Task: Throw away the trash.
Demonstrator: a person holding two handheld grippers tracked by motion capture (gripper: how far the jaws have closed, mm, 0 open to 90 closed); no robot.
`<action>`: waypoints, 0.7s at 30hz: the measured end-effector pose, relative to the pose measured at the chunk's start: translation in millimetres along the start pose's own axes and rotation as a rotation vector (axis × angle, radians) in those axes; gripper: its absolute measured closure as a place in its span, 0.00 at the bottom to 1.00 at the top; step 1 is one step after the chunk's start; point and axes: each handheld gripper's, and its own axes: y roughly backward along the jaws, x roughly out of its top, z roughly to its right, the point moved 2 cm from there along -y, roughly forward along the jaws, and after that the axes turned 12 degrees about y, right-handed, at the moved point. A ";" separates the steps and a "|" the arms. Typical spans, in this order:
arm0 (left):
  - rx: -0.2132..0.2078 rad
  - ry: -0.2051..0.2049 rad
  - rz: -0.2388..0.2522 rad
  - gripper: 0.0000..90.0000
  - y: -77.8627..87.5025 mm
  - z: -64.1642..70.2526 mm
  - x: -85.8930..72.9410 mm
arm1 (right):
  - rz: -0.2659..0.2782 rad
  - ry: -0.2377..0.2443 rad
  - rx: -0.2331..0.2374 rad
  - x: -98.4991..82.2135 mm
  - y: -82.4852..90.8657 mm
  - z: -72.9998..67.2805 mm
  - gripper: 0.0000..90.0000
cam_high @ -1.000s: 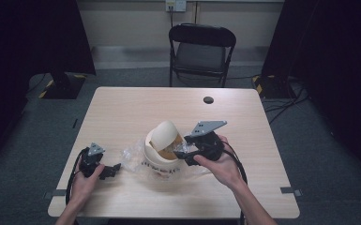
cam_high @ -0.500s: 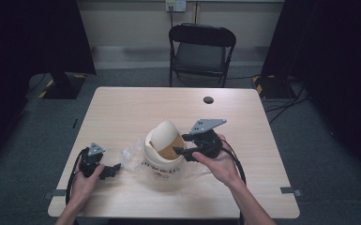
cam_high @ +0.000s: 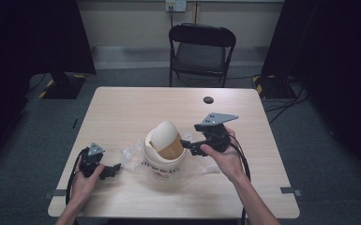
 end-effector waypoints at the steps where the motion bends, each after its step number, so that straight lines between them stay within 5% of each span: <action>1: 0.001 0.001 -0.001 0.00 0.1 0.1 -0.1 | 0.004 -0.008 -0.009 -1.3 1.3 2.5 0.22; 4: -0.001 0.004 0.001 0.00 -0.1 0.2 -0.1 | -0.001 -0.034 -0.056 -6.8 4.4 10.3 0.16; 21: 0.000 -0.004 -0.002 0.00 0.5 -0.3 -0.4 | -0.078 -0.185 -0.254 -56.5 21.8 51.8 0.16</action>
